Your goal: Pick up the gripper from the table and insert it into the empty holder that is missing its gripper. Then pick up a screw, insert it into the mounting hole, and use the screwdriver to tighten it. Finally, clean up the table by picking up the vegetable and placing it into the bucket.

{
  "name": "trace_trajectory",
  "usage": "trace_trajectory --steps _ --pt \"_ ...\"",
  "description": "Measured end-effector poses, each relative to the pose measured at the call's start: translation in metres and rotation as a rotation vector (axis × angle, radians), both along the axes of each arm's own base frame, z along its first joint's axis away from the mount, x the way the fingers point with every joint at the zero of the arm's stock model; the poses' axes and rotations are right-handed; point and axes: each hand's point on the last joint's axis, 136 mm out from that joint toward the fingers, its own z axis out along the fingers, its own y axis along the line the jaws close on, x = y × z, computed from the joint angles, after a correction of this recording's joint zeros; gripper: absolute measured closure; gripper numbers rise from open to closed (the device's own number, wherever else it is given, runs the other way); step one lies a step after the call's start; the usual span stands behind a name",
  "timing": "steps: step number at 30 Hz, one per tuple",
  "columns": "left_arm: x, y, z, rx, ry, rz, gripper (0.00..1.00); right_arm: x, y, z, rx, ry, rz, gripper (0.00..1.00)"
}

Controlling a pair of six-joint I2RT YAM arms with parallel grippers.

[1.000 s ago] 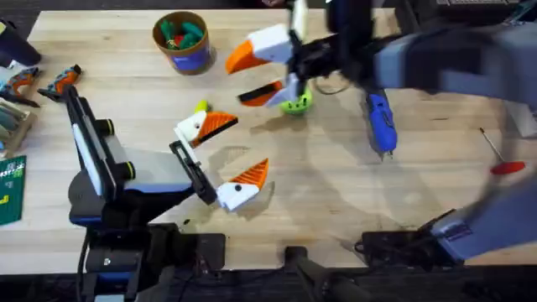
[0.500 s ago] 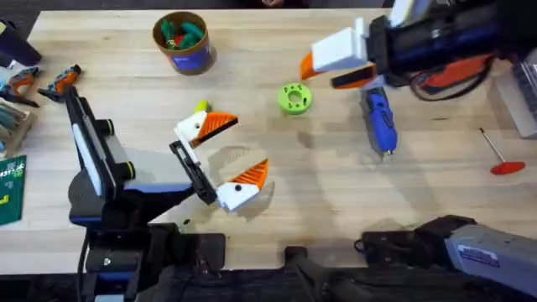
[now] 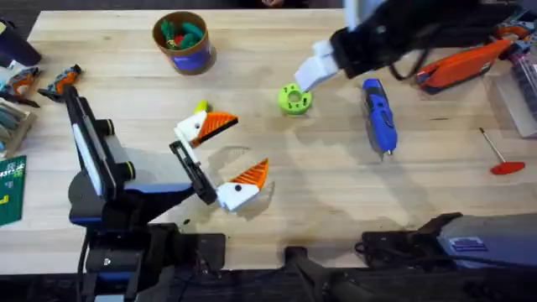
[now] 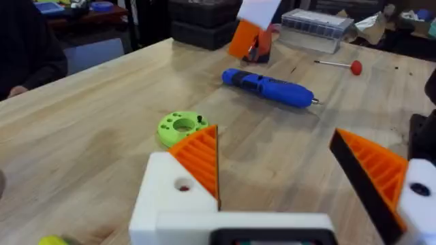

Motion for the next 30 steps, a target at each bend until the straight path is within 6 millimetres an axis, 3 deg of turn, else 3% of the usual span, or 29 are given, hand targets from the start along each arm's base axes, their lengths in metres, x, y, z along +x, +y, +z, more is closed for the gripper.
trace_trajectory --steps 5,15,30 --pt "0.000 0.000 0.000 0.000 0.000 0.000 0.015 0.011 0.016 -0.025 -0.092 0.016 0.086 0.009" --pt "0.000 0.000 0.000 0.000 0.000 0.000 0.015 0.037 0.024 -0.079 -0.173 0.067 0.087 0.055" --pt "0.000 0.000 0.000 0.000 0.000 0.000 0.015 0.055 0.022 -0.128 -0.204 0.126 0.065 0.369"
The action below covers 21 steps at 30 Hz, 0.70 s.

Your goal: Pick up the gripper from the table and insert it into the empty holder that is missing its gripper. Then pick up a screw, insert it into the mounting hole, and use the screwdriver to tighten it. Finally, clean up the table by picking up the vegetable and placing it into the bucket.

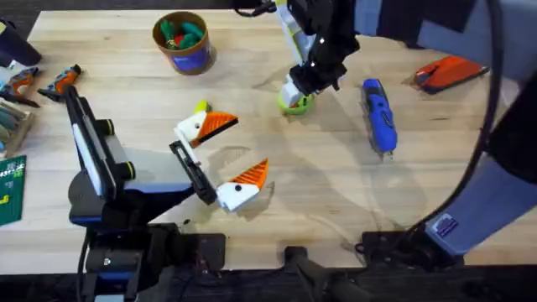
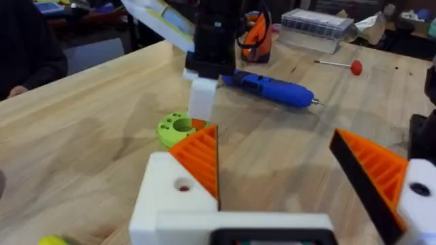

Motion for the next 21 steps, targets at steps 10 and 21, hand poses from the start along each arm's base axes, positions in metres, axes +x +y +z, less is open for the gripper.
trace_trajectory --steps 10,21 --pt "0.000 0.000 0.000 0.000 0.000 0.000 0.015 0.005 0.001 -0.013 -0.006 0.011 -0.004 0.526" --pt "0.000 0.000 0.000 0.000 0.000 0.000 0.015 0.005 0.001 -0.013 -0.006 0.011 -0.004 0.782"
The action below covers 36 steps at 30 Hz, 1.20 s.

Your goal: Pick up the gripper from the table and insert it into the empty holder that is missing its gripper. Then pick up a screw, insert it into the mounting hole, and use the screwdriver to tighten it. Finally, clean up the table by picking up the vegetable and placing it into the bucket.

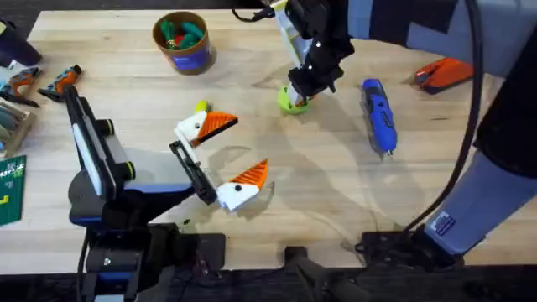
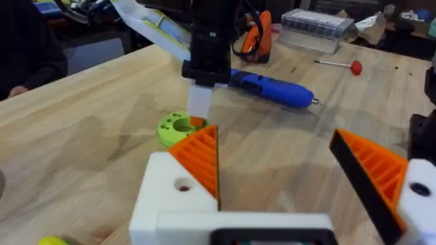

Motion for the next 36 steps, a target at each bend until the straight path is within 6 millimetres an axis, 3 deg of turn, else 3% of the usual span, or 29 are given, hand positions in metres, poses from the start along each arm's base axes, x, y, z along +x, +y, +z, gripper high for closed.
trace_trajectory --steps 3,15,20,36 --pt "0.0000 0.0000 0.0000 0.000 0.000 0.000 0.015 0.0000 0.0000 0.0000 0.000 0.000 0.000 0.851" --pt "-0.0001 0.0000 0.0000 0.000 0.000 0.000 0.015 -0.0005 -0.0003 -0.0001 -0.001 0.002 0.000 0.910" --pt "-0.0001 0.0000 0.0000 0.000 0.000 0.000 0.015 -0.0007 -0.0004 -0.0001 -0.001 0.003 -0.001 0.989" --pt "0.0000 0.0000 0.0000 0.000 0.000 0.000 0.015 -0.0029 -0.0017 0.0023 -0.008 0.014 0.000 0.995"
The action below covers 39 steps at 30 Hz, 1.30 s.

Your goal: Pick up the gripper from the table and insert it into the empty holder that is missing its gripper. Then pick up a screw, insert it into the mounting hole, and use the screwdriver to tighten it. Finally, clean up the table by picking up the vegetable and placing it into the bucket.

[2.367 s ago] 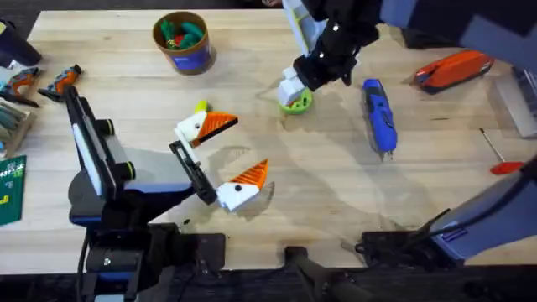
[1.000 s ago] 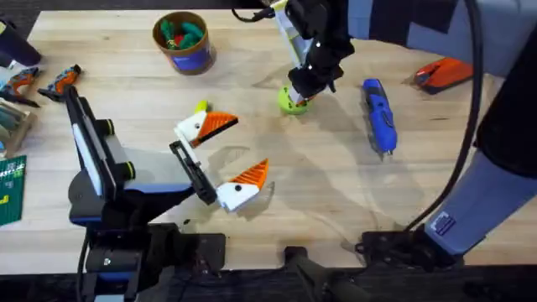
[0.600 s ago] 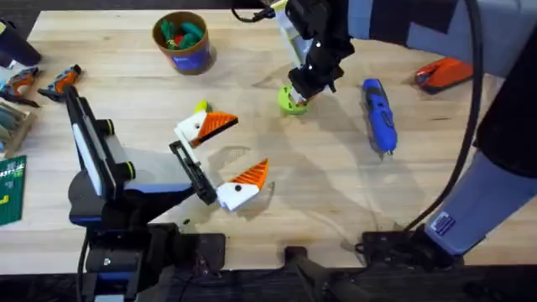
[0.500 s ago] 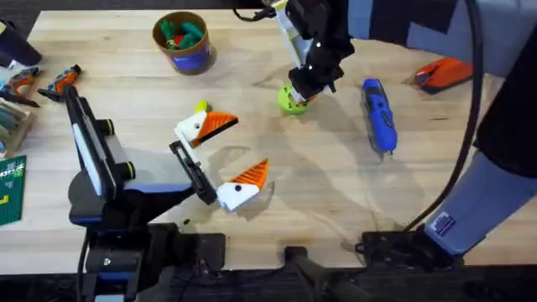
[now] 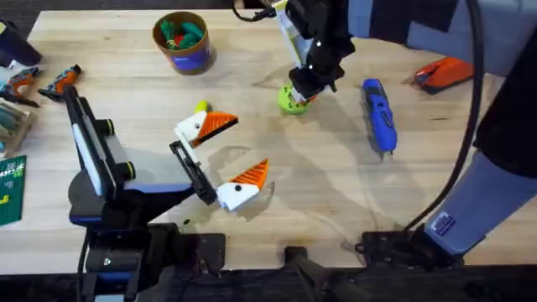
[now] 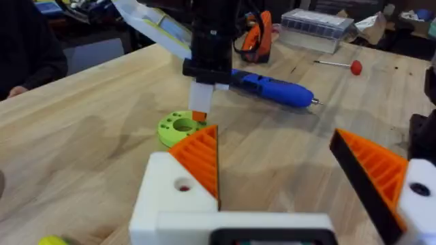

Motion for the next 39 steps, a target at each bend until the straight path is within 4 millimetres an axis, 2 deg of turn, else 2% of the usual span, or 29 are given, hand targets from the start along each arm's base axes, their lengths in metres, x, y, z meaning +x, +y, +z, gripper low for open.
trace_trajectory --steps 6,15,23,31,39 --pt "0.000 0.000 0.000 0.000 0.000 0.000 0.015 -0.002 -0.001 0.029 -0.006 0.012 0.000 0.995" --pt "0.000 0.000 0.000 0.000 0.000 0.000 0.015 0.003 0.012 0.120 0.067 -0.119 0.022 0.995" --pt "0.000 0.000 0.000 0.000 0.000 0.000 0.015 -0.032 0.041 0.172 0.139 -0.218 0.126 0.995" --pt "0.000 0.000 0.000 0.000 0.000 0.000 0.015 -0.071 0.071 0.203 0.193 -0.280 0.275 0.995" --pt "0.000 0.000 0.000 0.000 0.000 0.000 0.015 -0.104 0.103 0.207 0.210 -0.283 0.418 0.995"
